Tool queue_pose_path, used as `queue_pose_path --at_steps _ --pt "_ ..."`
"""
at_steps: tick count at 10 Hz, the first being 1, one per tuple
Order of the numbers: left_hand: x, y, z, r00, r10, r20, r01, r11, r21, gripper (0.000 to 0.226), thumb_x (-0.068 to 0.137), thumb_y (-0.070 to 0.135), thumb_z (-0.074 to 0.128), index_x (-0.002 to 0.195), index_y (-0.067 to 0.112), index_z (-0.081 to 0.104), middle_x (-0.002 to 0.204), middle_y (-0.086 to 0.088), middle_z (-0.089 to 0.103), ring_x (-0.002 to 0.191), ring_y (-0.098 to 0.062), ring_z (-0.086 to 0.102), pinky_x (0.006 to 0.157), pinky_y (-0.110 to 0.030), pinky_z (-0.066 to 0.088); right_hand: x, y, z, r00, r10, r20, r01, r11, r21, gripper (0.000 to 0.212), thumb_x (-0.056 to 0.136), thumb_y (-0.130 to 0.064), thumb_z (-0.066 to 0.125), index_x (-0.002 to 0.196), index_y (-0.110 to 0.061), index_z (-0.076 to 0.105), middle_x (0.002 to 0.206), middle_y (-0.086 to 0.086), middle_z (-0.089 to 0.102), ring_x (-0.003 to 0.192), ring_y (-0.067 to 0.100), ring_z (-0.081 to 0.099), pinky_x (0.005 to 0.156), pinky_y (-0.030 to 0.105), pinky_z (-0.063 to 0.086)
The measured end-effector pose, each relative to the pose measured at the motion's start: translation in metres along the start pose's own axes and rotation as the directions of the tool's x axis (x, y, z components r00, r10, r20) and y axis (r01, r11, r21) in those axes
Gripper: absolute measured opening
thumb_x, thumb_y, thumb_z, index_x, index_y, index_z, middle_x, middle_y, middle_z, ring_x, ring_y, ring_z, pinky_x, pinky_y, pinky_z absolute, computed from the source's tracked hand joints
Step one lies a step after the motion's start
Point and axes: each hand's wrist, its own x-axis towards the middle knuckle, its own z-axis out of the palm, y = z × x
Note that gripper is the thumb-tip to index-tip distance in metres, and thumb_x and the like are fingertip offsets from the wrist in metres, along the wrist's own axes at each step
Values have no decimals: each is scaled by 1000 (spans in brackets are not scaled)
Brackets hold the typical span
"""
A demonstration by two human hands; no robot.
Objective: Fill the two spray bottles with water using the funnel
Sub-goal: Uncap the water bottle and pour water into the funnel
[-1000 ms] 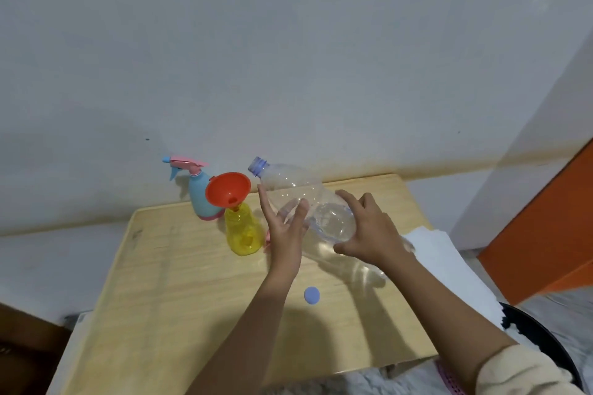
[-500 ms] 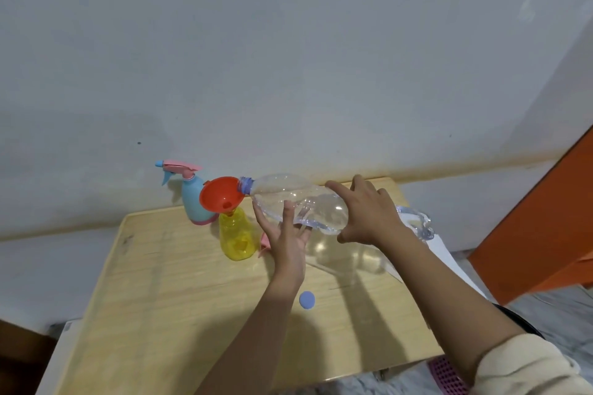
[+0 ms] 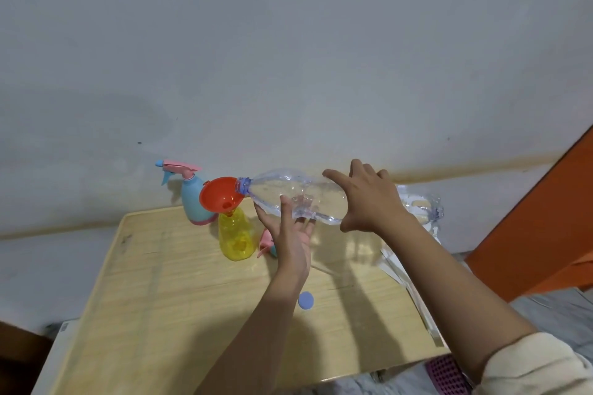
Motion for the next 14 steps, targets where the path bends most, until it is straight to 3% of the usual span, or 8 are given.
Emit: queue_pose_path --at_steps 2,3,7,9,10,12,13,14 --pt "-1 -1 3 1000 -8 -22 8 1000 -26 68 95 35 50 144 48 5 113 7 59 103 -20 63 89 -39 48 -1 0 -4 1000 -7 -12 7 1000 -15 89 61 -31 71 138 -37 26 117 5 37 104 23 43 84 33 32" --pt "-2 1 3 1000 -17 -10 17 1000 -18 68 94 35 51 142 51 6 125 -1 58 107 -25 65 92 -42 50 -2 -1 -5 1000 -6 -19 6 1000 -17 89 60 -31 71 137 -37 27 116 5 37 104 24 43 84 33 32" --pt "-2 1 4 998 -50 -35 48 998 -47 72 92 35 54 143 47 5 118 -7 66 110 -29 64 97 -44 46 -2 -1 -6 1000 -6 -9 6 1000 -25 91 60 -32 72 138 -37 26 118 5 37 106 24 43 84 32 32" --pt "0 0 2 999 -35 -17 34 999 -40 82 83 40 58 144 47 5 123 -13 63 109 -28 64 98 -45 46 -2 -1 -4 1000 -9 -16 9 1000 -26 90 60 -32 72 138 -37 26 118 5 37 105 24 43 84 32 31" --pt "1 -1 -1 999 -28 -18 27 999 -29 72 91 36 54 144 47 6 122 -10 63 110 -28 64 91 -41 50 -1 -1 -2 1000 -13 -19 12 1000 -24 90 60 -33 72 138 -37 26 117 5 38 105 24 43 83 32 31" --pt "4 2 -7 1000 -26 17 25 998 61 84 79 42 63 141 53 8 135 -16 54 116 -31 60 83 -36 53 -3 0 10 999 16 -33 -14 997 72 92 58 -32 73 138 -38 27 112 3 38 103 23 44 82 32 31" --pt "6 5 -11 999 -1 39 -4 993 114 87 75 40 66 140 55 10 136 -12 53 116 -25 60 82 -34 51 -7 0 26 998 41 -44 -33 984 173 94 57 -33 74 138 -39 28 108 1 37 105 21 44 80 31 30" --pt "3 11 -12 992 71 105 -86 984 154 78 88 24 61 140 54 13 123 6 59 103 -11 67 93 -41 49 -12 -1 42 995 74 -62 -52 955 292 94 56 -35 76 138 -39 29 102 -3 30 104 20 42 80 30 31"
